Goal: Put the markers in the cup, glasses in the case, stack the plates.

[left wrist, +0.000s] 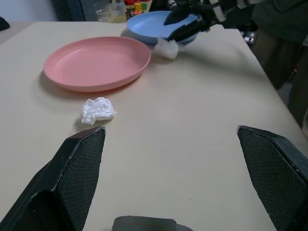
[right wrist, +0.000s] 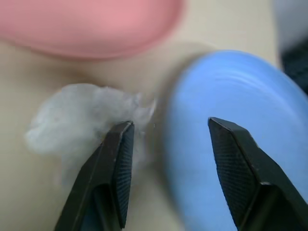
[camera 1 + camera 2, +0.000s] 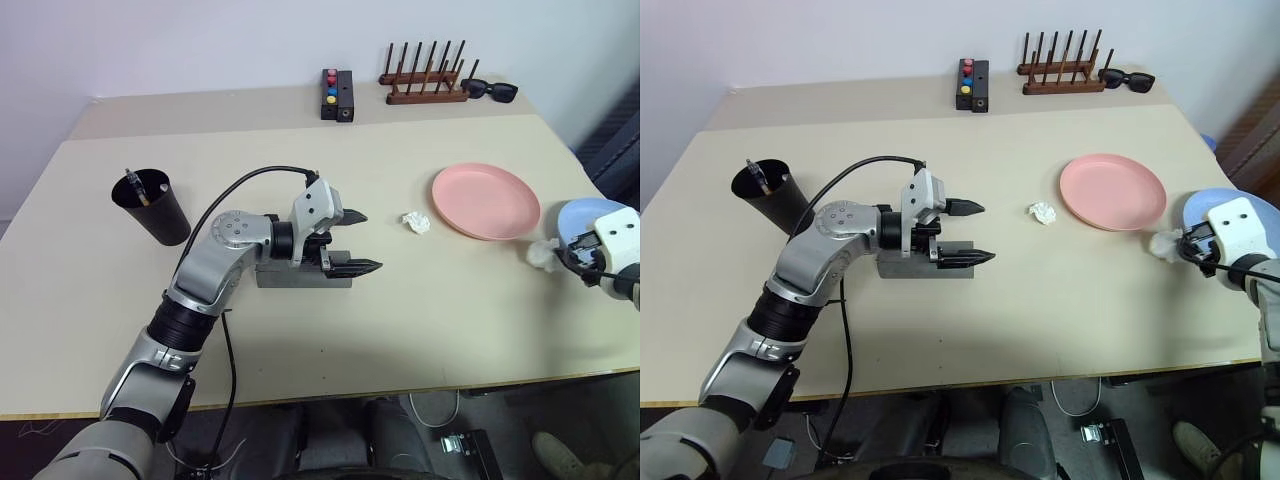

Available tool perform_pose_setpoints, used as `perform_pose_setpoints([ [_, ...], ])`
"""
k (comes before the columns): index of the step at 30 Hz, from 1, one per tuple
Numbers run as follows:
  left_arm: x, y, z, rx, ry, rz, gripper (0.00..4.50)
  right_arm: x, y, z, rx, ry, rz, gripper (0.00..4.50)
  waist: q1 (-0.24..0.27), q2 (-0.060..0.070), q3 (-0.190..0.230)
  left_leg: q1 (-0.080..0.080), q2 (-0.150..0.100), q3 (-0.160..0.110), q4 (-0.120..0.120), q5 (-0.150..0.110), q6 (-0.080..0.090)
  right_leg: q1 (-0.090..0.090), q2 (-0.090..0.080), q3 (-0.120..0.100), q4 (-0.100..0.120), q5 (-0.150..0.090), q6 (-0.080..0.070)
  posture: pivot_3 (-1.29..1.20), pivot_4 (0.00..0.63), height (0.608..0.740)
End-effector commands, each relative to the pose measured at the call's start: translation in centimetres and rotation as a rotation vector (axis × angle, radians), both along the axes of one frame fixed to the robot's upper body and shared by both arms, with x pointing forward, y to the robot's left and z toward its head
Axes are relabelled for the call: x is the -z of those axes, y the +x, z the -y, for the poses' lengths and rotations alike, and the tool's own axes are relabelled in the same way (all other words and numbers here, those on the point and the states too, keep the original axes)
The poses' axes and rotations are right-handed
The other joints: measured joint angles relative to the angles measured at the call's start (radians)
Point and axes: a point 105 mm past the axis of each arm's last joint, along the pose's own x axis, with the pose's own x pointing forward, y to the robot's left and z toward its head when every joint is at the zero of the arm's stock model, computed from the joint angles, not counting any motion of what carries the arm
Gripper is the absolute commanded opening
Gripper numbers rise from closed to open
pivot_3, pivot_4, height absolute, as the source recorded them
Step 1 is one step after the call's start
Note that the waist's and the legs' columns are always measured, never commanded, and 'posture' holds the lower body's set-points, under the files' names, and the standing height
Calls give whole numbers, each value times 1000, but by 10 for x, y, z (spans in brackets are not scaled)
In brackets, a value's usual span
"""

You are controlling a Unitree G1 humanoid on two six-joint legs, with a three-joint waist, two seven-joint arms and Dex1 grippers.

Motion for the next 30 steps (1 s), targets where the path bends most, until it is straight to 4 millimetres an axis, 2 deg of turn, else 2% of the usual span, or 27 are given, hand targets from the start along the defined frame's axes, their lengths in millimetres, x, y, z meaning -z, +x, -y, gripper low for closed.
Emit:
perform_pose_setpoints([
  [1, -10, -2, 0, 9, -18, 41, 4500, -25, -8, -34, -160, 44, 56, 2444, 1, 0, 0, 0, 0, 0, 0, 0, 0, 0, 0, 0, 0, 0, 0, 0, 150, 740],
  [3, -10, -2, 0, 10, -17, 41, 4500, -27, -11, -38, -172, 43, 60, 2444, 2, 0, 0, 0, 0, 0, 0, 0, 0, 0, 0, 0, 0, 0, 0, 0, 150, 740],
  [6, -9, -2, 1, 13, -17, 40, 4500, -31, -12, -34, -144, 40, 76, 2444, 4, 0, 0, 0, 0, 0, 1, 0, 0, 1, 0, 0, 0, 0, 0, 0, 150, 740],
  [12, -8, -2, 1, 15, -16, 36, 4500, -43, -5, 3, 6, -13, 128, 2444, 2, 0, 0, 0, 0, 0, 1, 0, 0, 1, 0, 0, 0, 0, 0, 0, 150, 740],
  [15, -8, -3, 1, 16, -16, 33, 4500, -40, -5, 21, 70, -38, 118, 2444, 3, 0, 0, 0, 0, 0, 1, 0, 0, 0, 0, 0, 0, 0, 0, 0, 150, 740],
  [18, -8, -3, 1, 15, -16, 32, 4500, -36, -7, 29, 90, -39, 97, 2444, 2, 0, 0, 0, 0, 0, 1, 0, 0, 0, 0, 0, 0, 0, 0, 0, 150, 740],
  [30, -8, -4, 0, 16, -13, 32, 4500, -20, -21, 47, 105, -31, 6, 2444, 1, 0, 0, 0, 0, 1, 1, 0, 0, 0, 0, 0, 0, 0, 0, 0, 150, 740],
])
